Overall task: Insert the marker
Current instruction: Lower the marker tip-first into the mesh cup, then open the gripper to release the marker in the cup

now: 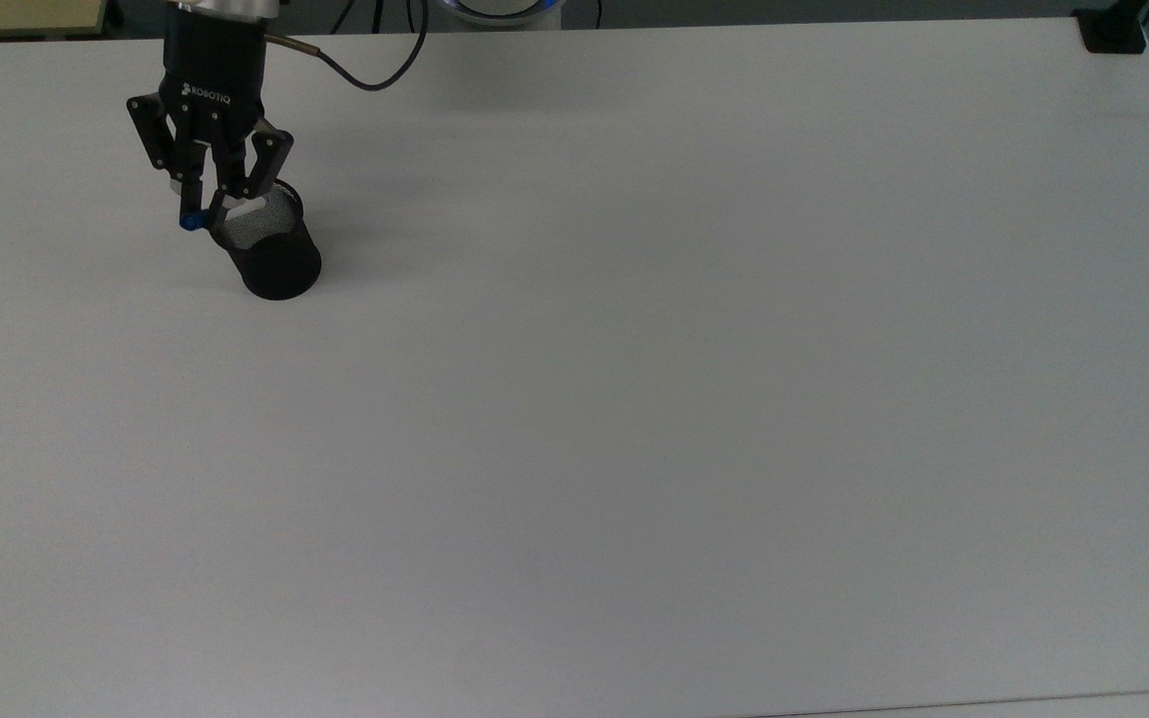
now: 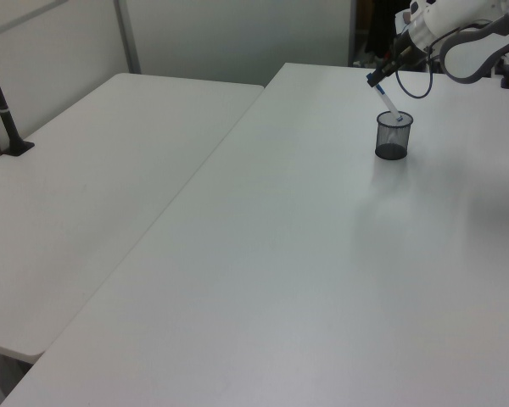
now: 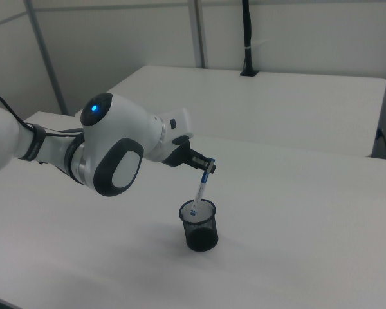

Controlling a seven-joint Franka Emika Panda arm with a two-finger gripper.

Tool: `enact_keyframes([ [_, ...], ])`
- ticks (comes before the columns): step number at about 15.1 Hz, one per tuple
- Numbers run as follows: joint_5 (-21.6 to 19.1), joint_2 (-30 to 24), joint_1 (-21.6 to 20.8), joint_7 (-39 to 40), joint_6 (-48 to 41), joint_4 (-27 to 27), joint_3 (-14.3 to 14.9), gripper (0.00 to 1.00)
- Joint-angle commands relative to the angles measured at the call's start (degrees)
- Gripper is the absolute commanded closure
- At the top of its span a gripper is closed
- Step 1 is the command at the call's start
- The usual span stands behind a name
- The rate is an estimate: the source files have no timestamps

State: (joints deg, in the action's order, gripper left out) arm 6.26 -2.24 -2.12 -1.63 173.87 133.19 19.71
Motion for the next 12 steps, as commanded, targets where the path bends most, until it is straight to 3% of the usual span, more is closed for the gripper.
enact_keyframes([
  [1, -0.29, -0.4, -0.78, 0.84, 2.0, 1.02, 0.41, 0.46],
  [2, -0.29, -0.49, -0.78, 0.66, 1.91, 0.93, 0.41, 0.32],
  [3, -0.29, -0.49, -0.78, 0.31, 1.91, 0.84, 0.41, 0.24],
  [10, -0.81, -0.66, -0.6, -1.88, 1.12, -0.83, 0.33, 0.2],
  [12, -0.81, -1.01, -0.69, -6.26, 0.86, -1.53, 0.15, 0.12],
])
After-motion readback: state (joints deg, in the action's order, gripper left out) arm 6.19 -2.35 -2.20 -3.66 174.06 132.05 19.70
